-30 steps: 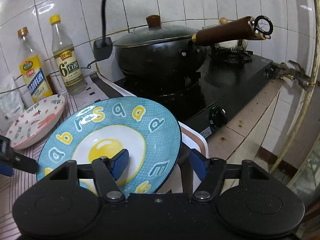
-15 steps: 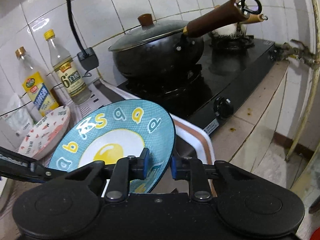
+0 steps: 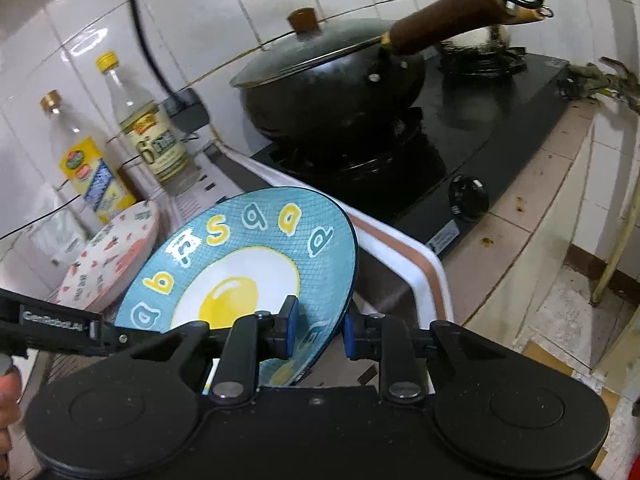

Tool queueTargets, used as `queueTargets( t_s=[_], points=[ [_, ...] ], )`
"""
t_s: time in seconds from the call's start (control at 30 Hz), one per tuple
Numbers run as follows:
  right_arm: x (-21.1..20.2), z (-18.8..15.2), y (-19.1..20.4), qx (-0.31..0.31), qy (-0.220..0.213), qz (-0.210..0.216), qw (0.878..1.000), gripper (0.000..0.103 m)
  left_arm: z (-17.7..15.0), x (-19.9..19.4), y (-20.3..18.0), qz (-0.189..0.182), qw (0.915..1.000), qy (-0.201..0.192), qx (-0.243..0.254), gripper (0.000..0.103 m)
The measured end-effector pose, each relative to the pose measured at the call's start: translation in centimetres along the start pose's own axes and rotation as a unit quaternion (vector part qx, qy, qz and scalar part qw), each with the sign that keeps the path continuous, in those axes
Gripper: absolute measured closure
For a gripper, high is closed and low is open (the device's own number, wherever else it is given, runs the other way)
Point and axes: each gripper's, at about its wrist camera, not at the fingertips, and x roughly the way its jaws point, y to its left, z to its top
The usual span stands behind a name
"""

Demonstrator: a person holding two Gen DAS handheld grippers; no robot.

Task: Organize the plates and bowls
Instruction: 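Grasp the blue egg plate rim with the right gripper and lift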

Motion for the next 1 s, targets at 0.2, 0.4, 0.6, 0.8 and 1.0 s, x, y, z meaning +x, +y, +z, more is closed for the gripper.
queueTargets(
  t_s=[0.2, 0.4, 0.6, 0.8, 1.0],
  points=[
    [-1.1, -0.6, 1.3, -0.002, 0.017, 0.028, 0.999, 0.078, -1.5, -2.1, 0.8, 0.029, 0.9994, -0.018, -0.004, 0.074],
    [-2.1, -1.4, 2.6, -0.009, 0.023, 0.054, 0.998, 0.078, -3.3, -4.7, 1.9, 0.036, 0.9990, -0.027, -0.008, 0.074],
    [-3.8, -1.7, 4.6, -0.019, 0.025, 0.084, 0.996, 0.078, -5.2, -8.5, 3.2, 0.045, 0.9977, -0.044, -0.025, 0.074],
    [-5.9, -1.5, 7.5, -0.048, 0.029, 0.116, 0.992, 0.078, -7.5, -12.6, 4.7, 0.061, 0.9953, -0.064, -0.041, 0.074],
    [-6.4, -1.4, 10.6, -0.082, 0.044, 0.159, 0.983, 0.078, -9.7, -16.1, 6.8, 0.081, 0.9907, -0.080, -0.074, 0.074]
  ],
)
